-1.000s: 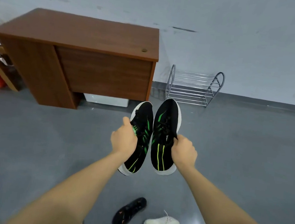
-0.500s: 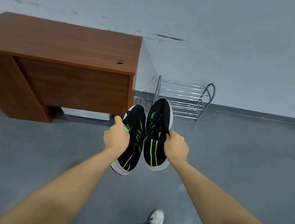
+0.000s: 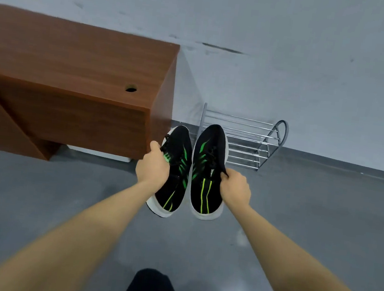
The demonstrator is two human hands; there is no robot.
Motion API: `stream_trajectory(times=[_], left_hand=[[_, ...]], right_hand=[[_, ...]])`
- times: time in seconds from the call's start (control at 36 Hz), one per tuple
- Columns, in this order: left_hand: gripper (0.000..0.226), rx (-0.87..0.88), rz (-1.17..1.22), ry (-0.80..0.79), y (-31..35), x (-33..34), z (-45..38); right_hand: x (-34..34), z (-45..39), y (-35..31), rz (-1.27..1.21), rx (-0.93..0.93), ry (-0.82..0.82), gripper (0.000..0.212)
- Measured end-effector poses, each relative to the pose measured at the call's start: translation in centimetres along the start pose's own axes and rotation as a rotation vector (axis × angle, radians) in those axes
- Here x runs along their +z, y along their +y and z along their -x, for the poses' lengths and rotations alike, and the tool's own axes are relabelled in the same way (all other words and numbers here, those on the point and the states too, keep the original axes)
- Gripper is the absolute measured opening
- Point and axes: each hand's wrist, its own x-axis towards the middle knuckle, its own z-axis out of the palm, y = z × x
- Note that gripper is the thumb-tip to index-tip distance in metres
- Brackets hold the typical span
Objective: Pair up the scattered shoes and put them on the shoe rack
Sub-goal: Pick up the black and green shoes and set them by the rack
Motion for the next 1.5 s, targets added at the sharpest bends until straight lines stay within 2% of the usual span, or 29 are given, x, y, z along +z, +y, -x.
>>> stream_trajectory(times=[0.53, 0.69, 0.89, 1.11, 1.19, 1.36, 1.5], left_hand=[[0.009, -0.037, -0.068, -0.195, 6.9, 16.2, -21.5], [0.015, -0.12, -0.023, -0.244, 6.8, 22.5, -26.8], [0.014, -0.176, -0.014, -0.223, 2.9, 33.4, -32.2], [0.007, -0.231, 0.044, -0.21, -5.7, 50.4, -37.1], [0.009, -0.236, 0.047, -0.193, -8.5, 54.6, -38.4], [0.016, -0.213, 0.052, -0.157, -13.8, 64.5, -42.1], [0.017, -0.219, 0.106, -0.086, -17.7, 69.8, -45.1]], right_hand=[[6.0, -26.3, 6.2, -0.006, 0.159, -0.185, 0.025], [9.1, -33.5, 9.1, 0.01, 0.209, -0.284, 0.024], [17.3, -41.5, 15.0, 0.042, 0.17, -0.366, 0.023], [32.3, -49.0, 24.7, 0.058, 0.164, -0.412, 0.022], [36.6, -50.5, 27.1, 0.087, 0.145, -0.441, 0.021], [46.5, -54.3, 32.3, 0.086, 0.083, -0.408, 0.029], [52.5, -56.8, 35.4, -0.075, 0.026, -0.328, 0.023]])
